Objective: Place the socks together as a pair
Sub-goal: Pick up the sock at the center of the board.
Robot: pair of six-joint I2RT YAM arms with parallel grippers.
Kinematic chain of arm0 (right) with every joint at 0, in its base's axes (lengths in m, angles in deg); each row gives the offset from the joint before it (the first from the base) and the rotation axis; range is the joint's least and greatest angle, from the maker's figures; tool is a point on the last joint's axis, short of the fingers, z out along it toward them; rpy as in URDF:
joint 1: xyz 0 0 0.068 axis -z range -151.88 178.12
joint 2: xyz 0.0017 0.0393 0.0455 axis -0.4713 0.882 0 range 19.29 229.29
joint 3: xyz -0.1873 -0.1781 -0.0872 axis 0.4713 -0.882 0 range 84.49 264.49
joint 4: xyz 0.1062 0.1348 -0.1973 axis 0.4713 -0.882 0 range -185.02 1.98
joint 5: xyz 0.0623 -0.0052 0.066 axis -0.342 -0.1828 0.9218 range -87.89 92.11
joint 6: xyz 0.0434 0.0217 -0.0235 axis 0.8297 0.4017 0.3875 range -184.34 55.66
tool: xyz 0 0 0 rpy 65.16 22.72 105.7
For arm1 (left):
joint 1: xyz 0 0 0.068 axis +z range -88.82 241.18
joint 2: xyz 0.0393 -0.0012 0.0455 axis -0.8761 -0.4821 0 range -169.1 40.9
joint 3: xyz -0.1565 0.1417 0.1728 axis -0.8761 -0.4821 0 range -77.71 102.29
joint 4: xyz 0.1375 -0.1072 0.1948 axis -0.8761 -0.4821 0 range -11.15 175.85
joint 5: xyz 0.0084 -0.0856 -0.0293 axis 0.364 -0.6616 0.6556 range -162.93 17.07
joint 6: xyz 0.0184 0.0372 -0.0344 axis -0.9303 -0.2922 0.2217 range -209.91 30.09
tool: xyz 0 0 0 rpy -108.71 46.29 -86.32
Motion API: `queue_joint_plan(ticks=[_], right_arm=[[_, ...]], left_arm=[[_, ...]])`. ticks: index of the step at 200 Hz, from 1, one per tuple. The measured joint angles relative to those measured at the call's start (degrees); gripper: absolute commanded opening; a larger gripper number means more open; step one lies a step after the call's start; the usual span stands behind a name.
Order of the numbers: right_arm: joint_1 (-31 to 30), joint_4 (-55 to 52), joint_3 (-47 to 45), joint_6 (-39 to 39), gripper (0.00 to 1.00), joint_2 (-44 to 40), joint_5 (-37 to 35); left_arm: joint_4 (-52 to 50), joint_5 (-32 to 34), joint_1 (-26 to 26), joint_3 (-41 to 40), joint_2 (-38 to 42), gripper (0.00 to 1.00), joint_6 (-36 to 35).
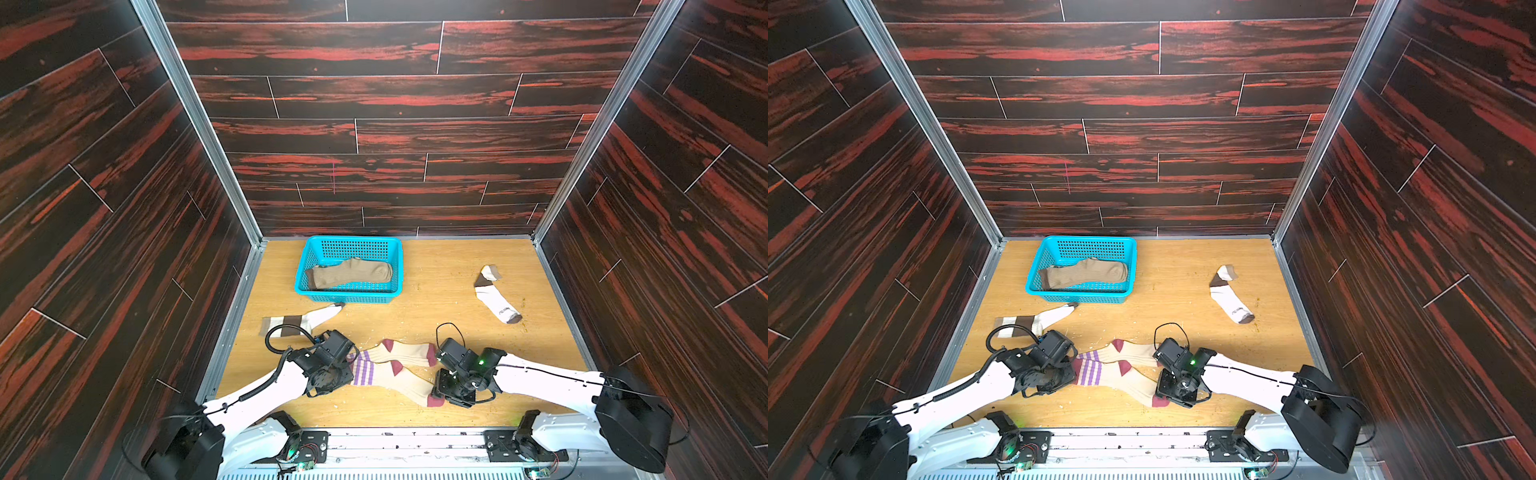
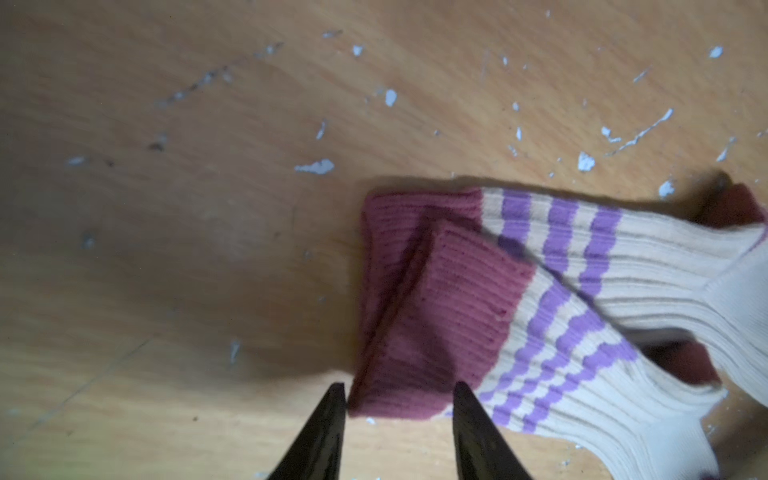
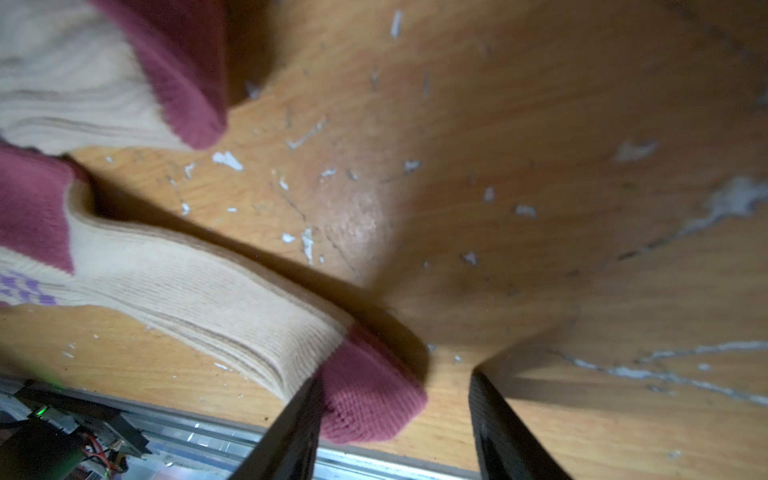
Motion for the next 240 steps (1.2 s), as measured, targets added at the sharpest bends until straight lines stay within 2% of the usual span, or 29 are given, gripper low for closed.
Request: queue_joint_plan(ticks=[4,18,29,46,69,81,105,116,178,240], right_arm=[[0.0,0.1,0.0,0.0,0.6,0.0,0.0],[0.0,0.3,-0.1,0.0,0.59,0.0,0.1],[0.0,0.6,-0.1,0.0,0.59,0.0,0.2],[0.0,1.1,-0.2,0.0,0.57,0.1,0.4],[0.1,1.8,-0.6,0.0,0.5,0.1,0.8],[0.1,2.5,-0.9,-0.1,0.41,0.2,1.2],[0.2,4.1,-1.2,0.3,0.09,1.2,1.7],[0.2,4.5,-1.2,-0.3,0.0,1.8,2.0],[0.2,-1.3,6.1,-2.5,0.0,1.7,0.9],[1.9,-11.8,23.3,-10.6,0.0,0.8,-1.8]], left_arm=[[0.4,-0.1,0.0,0.0,-0.4,0.34,0.0],[1.2,-0.3,0.0,0.1,-2.1,0.15,-0.5],[1.2,-0.5,0.0,0.3,-3.5,0.07,-0.4],[0.9,-1.0,0.1,1.0,-3.8,0.03,-1.0],[-0.8,-1.5,0.1,1.2,-1.2,0.03,-1.1],[-1.7,-1.7,0.1,1.2,1.0,0.03,-1.1],[-2.0,-2.7,0.1,0.9,4.4,0.02,-0.7],[-2.1,-3.2,0.1,0.5,5.4,0.02,-0.5],[-7.4,-3.2,0.1,0.3,14.2,0.01,0.4],[-11.3,-0.5,0.1,3.7,24.2,0.01,1.9]])
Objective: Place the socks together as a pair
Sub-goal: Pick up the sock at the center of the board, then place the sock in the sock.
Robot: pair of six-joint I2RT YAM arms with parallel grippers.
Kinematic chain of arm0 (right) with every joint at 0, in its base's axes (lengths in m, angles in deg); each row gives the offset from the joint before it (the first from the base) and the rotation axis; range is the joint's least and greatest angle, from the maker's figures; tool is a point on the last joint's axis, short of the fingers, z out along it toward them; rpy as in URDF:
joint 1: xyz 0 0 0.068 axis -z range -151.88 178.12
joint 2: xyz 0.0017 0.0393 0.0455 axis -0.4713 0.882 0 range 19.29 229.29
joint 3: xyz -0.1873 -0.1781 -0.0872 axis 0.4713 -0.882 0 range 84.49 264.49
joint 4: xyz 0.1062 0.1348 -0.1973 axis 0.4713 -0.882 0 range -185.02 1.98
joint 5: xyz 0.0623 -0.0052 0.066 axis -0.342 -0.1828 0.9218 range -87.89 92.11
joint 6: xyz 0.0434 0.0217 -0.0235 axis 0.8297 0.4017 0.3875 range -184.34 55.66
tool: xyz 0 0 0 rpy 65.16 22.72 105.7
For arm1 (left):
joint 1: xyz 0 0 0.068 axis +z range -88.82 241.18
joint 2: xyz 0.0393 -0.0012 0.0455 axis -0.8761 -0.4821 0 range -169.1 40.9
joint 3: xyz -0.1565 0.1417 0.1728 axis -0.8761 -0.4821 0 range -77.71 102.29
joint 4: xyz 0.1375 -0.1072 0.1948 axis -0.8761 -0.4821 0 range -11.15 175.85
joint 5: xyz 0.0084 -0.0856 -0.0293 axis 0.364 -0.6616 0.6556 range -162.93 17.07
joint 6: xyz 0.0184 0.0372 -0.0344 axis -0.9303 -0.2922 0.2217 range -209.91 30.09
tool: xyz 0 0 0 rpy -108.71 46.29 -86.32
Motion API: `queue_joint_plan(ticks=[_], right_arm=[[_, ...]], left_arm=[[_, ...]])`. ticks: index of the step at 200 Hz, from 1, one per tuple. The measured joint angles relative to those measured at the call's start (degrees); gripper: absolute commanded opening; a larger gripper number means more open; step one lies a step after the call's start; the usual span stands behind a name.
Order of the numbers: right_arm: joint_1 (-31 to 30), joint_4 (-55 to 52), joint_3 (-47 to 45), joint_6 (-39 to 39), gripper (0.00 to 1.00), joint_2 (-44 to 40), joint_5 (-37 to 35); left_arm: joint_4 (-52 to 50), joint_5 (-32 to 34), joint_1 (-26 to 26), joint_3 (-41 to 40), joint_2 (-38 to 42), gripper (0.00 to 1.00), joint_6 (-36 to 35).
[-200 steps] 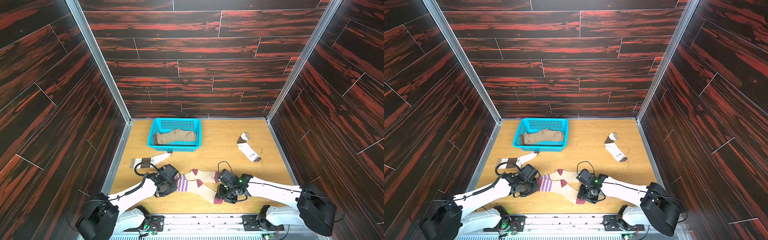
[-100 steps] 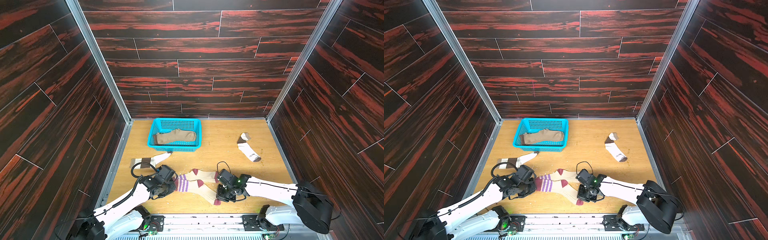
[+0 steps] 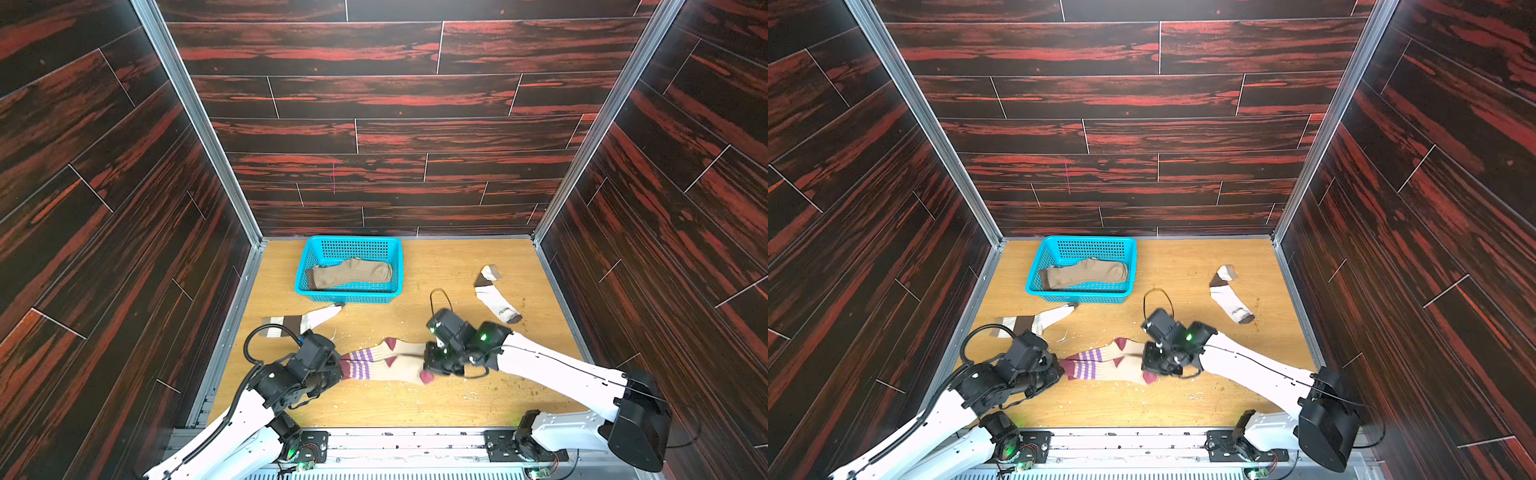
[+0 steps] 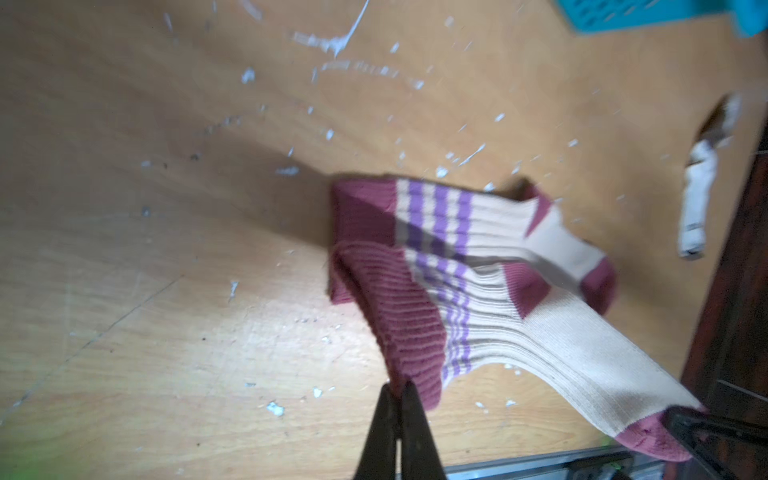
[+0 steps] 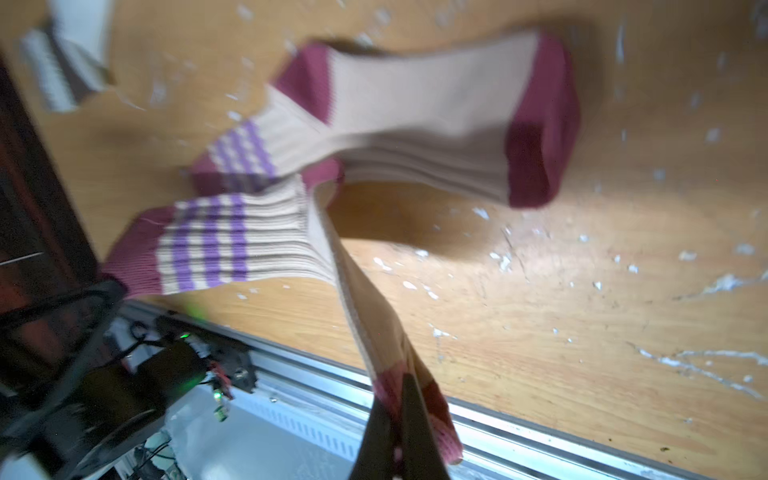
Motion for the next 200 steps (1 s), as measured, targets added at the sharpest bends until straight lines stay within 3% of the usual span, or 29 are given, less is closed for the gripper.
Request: queue_joint_plan(ticks=[51,89,162,200], right_arm=[[8.2,-5.8,11.0,-10.8,0.0,4.9,0.8],[14.3,-6.2,13.3,-17.4,0.0,9.0,5.0],[21.2,-0.1,7.9,-25.0,0.0,21.8,13.0],[23.0,0.7,6.8,-27.4,0.0,23.9,13.5]], left_arm=[[-0.3,5.5,0.0,5.4,2.8,0.01,-0.1],[2.3,8.7,0.0,5.7,2.6,0.01,-1.1],[16.9,9.3,-0.4,-13.6,1.5,0.01,0.7],[21.0,9.7,-3.6,-17.0,2.6,0.02,2.6]])
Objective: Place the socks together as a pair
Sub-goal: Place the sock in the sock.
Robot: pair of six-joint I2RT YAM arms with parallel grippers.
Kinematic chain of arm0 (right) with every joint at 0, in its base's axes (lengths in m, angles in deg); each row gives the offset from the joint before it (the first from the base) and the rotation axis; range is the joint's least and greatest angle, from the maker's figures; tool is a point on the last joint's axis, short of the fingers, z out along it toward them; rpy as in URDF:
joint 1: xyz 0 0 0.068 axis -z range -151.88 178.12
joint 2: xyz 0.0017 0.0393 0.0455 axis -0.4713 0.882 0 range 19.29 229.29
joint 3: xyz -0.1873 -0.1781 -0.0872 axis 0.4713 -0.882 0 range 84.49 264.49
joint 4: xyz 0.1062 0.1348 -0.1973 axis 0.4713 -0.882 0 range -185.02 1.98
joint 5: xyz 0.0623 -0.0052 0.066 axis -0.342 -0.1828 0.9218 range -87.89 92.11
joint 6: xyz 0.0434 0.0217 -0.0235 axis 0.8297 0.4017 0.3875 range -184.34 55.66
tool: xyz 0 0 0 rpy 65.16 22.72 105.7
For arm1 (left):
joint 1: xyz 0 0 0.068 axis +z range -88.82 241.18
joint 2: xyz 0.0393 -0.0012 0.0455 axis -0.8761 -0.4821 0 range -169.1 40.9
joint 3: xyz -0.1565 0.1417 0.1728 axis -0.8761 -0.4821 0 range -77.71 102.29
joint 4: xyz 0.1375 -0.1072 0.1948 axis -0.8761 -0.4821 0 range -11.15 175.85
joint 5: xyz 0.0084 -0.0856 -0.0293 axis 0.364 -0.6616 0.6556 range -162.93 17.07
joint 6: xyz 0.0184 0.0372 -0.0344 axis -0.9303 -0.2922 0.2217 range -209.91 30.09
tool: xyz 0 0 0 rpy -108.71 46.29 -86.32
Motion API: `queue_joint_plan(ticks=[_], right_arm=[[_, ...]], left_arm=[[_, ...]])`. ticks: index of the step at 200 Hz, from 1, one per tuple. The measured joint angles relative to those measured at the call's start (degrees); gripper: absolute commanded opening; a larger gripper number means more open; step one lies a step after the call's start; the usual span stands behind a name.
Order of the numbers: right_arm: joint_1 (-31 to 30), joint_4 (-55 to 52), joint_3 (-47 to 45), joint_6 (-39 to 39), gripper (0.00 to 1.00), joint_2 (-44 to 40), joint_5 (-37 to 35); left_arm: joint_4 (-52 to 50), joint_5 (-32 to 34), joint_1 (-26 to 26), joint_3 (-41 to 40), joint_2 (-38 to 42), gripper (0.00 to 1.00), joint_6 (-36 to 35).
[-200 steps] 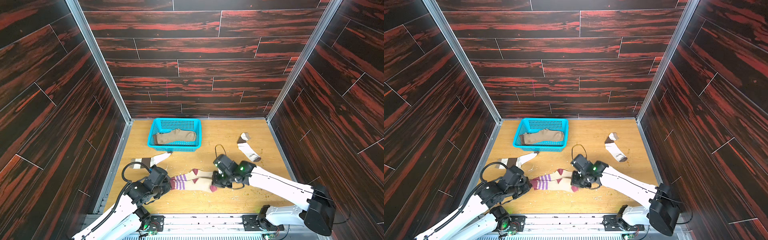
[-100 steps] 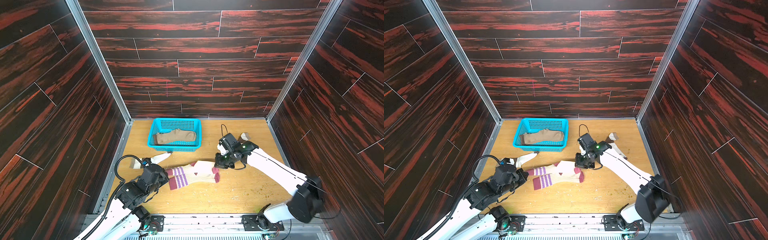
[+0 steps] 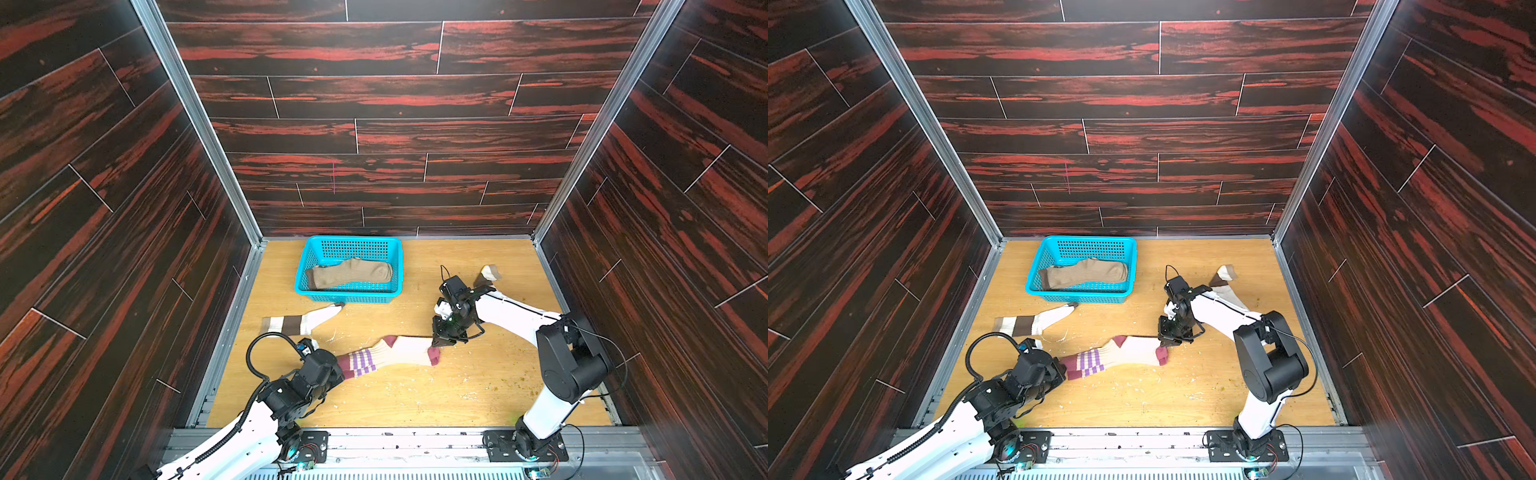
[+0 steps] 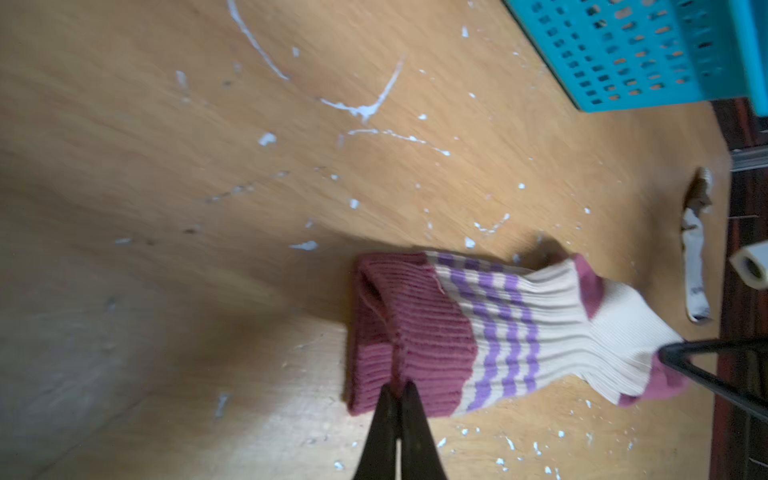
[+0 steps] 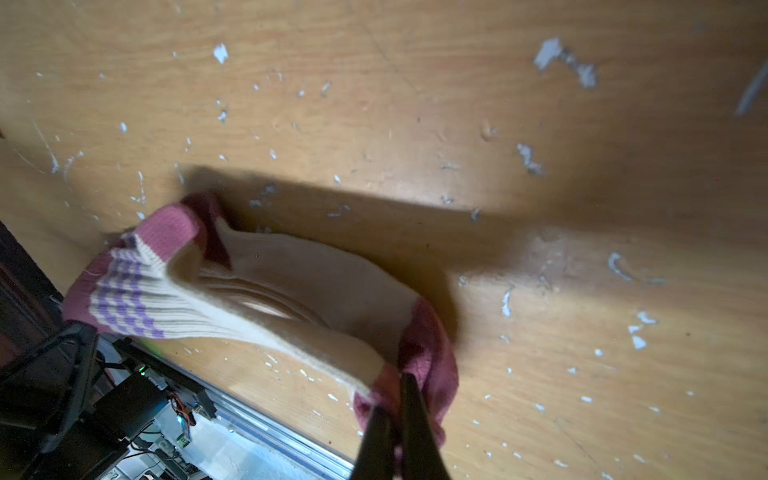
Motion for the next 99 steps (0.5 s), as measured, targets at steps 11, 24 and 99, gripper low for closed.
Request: queue_joint_plan(ticks=[11,24,99], right_arm=[[0.2,0.2,0.0,-0.5,0.0,0.0,0.0],[0.4,0.2,0.0,-1.0,0.1,0.0,0.0],[0.9,-0.9,-0.2,-2.0,0.53,-1.9,-0.6]], left_arm=[[0.8,0.4,-1.7,0.0,0.0,0.05,0.5],[1.2,1.0,-3.7,-0.1,-0.2,0.2,1.4],[-6.0,2.6,-6.6,2.9,-1.3,0.8,5.5]])
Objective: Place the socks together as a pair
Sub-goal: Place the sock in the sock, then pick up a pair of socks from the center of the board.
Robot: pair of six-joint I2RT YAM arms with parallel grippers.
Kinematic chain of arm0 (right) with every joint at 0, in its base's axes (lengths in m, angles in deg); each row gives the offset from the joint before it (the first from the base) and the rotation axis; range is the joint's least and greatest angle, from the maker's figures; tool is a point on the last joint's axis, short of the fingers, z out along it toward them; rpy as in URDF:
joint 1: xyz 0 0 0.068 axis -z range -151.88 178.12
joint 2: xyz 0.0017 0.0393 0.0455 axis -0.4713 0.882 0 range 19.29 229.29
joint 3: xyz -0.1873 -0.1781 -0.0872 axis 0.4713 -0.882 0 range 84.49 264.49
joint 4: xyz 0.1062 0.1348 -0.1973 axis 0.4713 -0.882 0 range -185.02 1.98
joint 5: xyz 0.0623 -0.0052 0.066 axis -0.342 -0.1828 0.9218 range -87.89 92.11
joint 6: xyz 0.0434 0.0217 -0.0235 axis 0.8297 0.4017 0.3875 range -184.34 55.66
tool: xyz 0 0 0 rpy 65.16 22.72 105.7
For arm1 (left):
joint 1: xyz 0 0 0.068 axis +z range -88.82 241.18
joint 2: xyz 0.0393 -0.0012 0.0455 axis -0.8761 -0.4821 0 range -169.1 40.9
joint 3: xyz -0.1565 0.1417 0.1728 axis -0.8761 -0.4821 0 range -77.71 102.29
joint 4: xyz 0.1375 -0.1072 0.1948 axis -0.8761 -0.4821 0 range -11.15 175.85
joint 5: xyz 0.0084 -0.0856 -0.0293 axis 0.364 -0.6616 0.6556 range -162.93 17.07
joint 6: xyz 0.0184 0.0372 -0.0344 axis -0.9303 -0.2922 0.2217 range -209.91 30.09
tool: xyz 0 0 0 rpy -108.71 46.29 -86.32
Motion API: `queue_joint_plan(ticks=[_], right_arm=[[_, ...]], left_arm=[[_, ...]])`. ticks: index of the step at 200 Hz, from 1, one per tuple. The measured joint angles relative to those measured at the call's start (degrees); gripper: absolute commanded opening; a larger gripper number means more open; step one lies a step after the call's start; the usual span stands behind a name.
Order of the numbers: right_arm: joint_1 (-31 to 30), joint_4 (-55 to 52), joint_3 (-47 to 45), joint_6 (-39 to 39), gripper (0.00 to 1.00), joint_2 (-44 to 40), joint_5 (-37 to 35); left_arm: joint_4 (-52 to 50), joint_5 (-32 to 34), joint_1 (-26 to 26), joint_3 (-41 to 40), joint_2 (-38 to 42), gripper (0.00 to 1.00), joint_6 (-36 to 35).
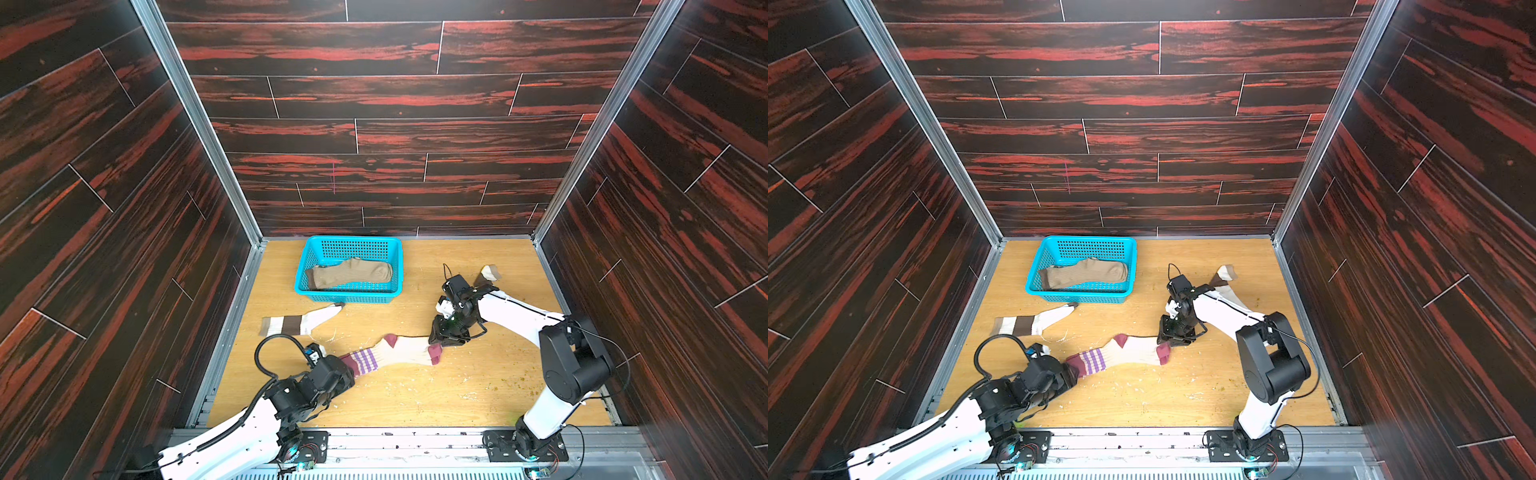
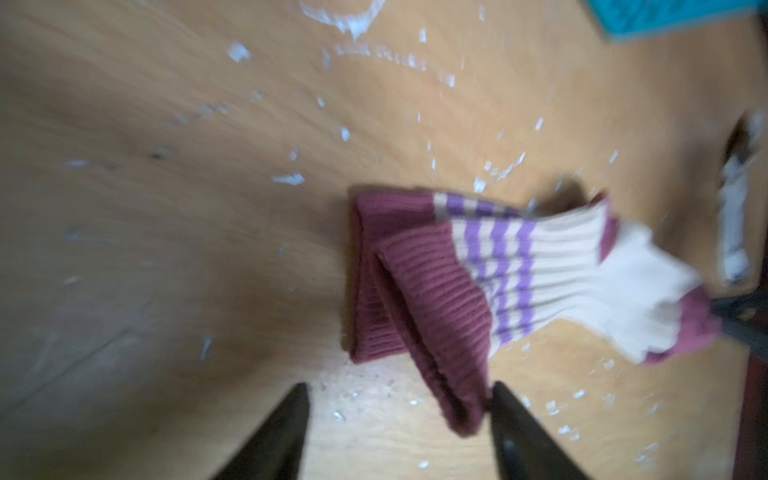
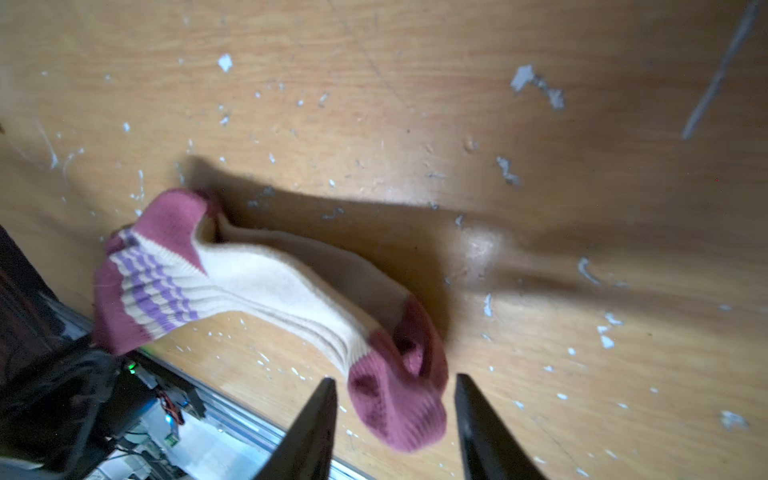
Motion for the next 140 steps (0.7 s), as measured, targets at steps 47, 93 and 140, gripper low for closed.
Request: queue_joint_plan(ticks=[47,93,140], right_arm=[[0.2,0.2,-2.7,1.2,0.59,-6.4,0.8],[0.2,1.4,-6.2,2.3,0.59,-6.7,1.9],[0.2,3.5,-7.5,2.7,0.59,-6.7,2.3]], left_arm=[[-4.3,3.6,0.0,5.0,0.7,0.84,3.2],[-5.7,2.8,0.0,6.8,-9.7,0.84,4.6],[-5.4,3.5,0.4,7.3,-9.5,0.84,6.9]])
